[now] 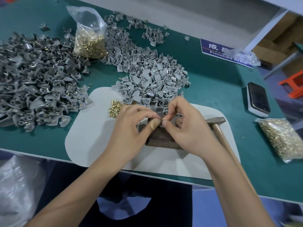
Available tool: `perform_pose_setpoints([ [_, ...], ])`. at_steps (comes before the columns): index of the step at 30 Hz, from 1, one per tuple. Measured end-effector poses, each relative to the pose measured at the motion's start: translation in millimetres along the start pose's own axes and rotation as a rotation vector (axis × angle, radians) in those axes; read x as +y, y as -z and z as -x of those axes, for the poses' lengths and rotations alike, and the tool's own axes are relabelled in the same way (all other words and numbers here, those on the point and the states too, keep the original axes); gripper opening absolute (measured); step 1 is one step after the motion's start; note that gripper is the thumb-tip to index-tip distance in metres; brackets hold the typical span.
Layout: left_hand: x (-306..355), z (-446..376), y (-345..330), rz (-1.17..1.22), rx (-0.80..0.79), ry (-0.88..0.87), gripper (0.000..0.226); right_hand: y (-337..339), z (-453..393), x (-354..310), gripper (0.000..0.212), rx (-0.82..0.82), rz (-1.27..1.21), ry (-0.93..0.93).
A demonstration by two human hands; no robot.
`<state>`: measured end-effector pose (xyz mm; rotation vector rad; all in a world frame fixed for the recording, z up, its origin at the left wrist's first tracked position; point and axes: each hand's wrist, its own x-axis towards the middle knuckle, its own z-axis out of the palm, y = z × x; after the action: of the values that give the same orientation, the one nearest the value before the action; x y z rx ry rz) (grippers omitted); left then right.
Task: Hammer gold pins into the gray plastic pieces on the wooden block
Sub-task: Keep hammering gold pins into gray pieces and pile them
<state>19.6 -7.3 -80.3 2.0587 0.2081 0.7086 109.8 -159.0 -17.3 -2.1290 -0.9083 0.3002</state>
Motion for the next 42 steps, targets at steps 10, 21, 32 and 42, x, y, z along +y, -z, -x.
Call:
perform_pose_setpoints([
  [10,-1,0,1,0.011,0.005,0.002,0.012,-1,3,-1,0.038,0.027,0.138,0.019],
  [21,-1,0,4,0.014,-0.040,0.015,0.008,-18,26,6,0.026,0.343,-0.077,0.072],
  [32,2,1,3,-0.022,-0.113,-0.069,0.008,45,98,72,0.020,0.726,0.216,-0.467],
  [42,-2,1,2,-0.020,-0.129,-0.073,0.015,37,89,81,0.029,0.461,0.599,-0.600],
])
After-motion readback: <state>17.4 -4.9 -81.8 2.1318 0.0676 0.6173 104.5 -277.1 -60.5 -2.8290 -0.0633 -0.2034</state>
